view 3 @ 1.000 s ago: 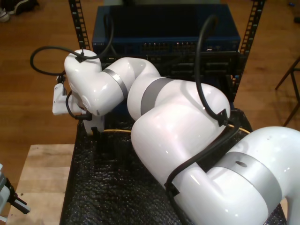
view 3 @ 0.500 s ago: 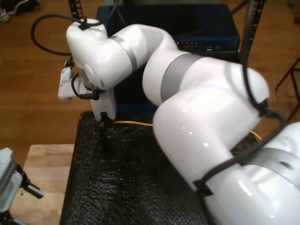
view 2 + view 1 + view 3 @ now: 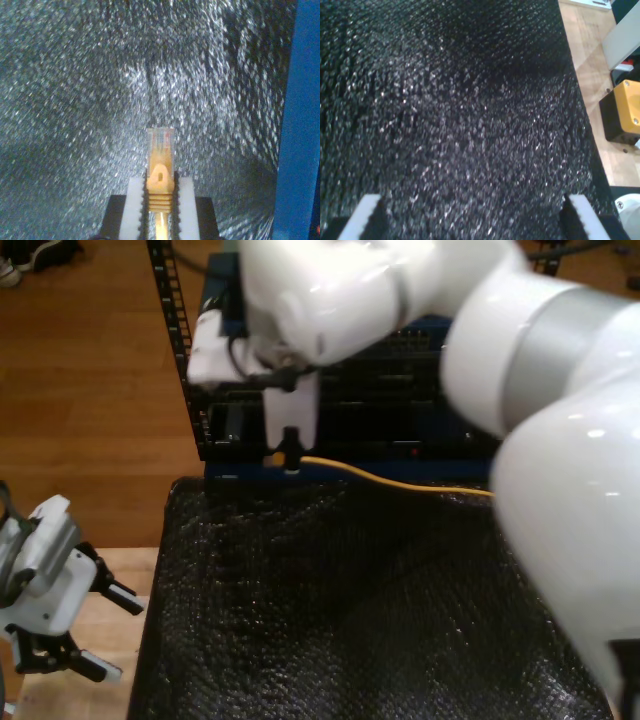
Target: Grab the cable and plug it in
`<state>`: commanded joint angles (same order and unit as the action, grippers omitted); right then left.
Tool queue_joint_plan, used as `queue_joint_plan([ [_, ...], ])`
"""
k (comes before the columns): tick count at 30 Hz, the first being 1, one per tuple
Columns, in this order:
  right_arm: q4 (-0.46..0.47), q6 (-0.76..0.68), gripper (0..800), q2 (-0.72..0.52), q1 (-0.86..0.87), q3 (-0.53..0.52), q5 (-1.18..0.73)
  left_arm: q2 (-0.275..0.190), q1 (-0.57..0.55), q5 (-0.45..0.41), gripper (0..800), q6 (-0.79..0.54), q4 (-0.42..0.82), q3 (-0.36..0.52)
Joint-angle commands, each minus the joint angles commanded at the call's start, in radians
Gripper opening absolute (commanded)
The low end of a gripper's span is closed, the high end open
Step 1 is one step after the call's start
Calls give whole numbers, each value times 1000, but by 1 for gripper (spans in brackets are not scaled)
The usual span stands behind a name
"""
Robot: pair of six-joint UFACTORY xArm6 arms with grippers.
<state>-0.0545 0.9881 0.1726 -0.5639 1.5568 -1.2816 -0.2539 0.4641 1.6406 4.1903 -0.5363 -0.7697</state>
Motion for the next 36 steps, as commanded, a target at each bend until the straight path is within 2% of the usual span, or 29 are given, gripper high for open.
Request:
queue_joint_plan([
  [5, -52, 51, 3, -114, 69, -112, 0, -15, -69, 20, 800, 71, -77, -23],
  [9, -58, 86, 3, -196, 100, -201, 2, -17, -109, 23, 800, 81, -133, -34],
  [19, -173, 198, 3, -402, 173, -405, 3, -11, -224, 11, 800, 112, -252, -40],
  [22, -183, 199, 3, -460, 176, -462, 5, -8, -262, -2, 800, 114, -288, -40],
  [31, -222, 199, 3, -578, 175, -555, 3, -3, -328, -29, 800, 110, -456, -37],
  [36, -250, 198, 3, -609, 173, -582, 3, -3, -373, -35, 800, 112, -486, -38],
])
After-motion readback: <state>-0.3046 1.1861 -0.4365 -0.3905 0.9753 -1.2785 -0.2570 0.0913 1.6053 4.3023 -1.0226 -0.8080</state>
